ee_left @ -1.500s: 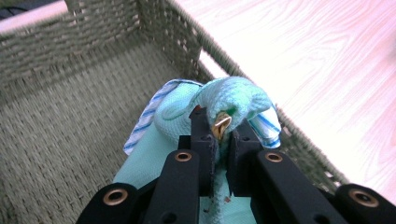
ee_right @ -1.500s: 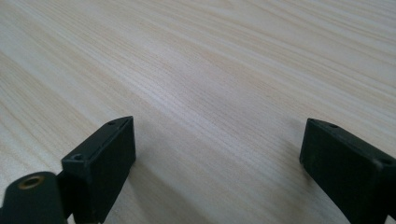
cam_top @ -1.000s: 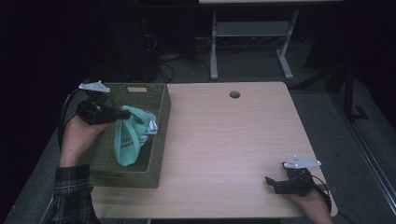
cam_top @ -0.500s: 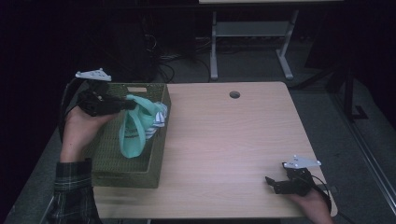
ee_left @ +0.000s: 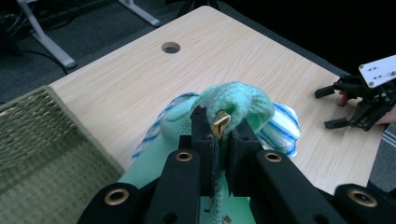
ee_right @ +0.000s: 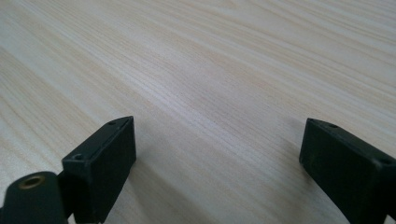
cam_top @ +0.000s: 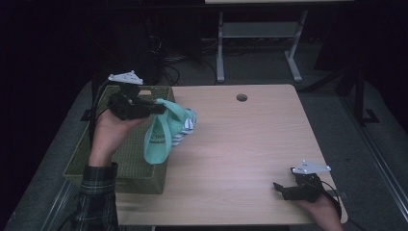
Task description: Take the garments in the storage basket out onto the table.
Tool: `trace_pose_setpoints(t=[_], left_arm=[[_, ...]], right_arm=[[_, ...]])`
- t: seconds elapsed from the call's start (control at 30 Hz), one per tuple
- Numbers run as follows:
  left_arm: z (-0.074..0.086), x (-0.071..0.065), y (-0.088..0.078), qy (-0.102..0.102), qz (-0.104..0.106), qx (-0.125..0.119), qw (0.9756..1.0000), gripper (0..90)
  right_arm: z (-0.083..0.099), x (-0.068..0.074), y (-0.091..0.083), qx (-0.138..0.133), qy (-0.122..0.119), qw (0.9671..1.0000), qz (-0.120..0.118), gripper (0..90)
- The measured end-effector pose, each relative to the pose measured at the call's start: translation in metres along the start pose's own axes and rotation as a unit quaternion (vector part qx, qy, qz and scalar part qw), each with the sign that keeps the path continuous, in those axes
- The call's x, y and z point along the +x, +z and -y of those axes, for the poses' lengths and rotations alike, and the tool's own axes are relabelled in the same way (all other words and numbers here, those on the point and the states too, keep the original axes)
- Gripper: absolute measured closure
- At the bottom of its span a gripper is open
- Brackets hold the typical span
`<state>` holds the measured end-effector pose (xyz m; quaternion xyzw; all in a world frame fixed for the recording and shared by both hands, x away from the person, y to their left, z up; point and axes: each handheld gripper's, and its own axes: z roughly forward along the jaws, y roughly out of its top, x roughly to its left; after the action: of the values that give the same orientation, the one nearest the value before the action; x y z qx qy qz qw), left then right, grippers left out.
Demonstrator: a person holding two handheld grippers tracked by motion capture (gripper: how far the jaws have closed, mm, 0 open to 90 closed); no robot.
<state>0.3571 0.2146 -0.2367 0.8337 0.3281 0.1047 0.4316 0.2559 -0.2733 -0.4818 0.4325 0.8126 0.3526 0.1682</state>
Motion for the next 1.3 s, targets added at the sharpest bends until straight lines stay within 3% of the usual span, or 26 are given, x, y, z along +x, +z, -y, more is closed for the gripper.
trace_pose_setpoints(t=[0.4,0.7,1.3], left_arm=[[-0.006,-0.019,0.032,0.004,0.019,-0.011,0.9997,83.2],[-0.009,-0.035,0.055,0.020,0.031,-0.007,0.9993,83.2],[-0.002,-0.064,0.109,0.012,0.062,-0.018,0.9979,83.2]], right_arm=[[0.000,0.000,0.000,0.000,0.000,1.0000,0.000,10.1],[0.000,0.000,0.000,0.000,0.000,1.0000,0.000,10.1],[0.000,0.000,0.000,0.000,-0.001,1.0000,-0.001,10.1]])
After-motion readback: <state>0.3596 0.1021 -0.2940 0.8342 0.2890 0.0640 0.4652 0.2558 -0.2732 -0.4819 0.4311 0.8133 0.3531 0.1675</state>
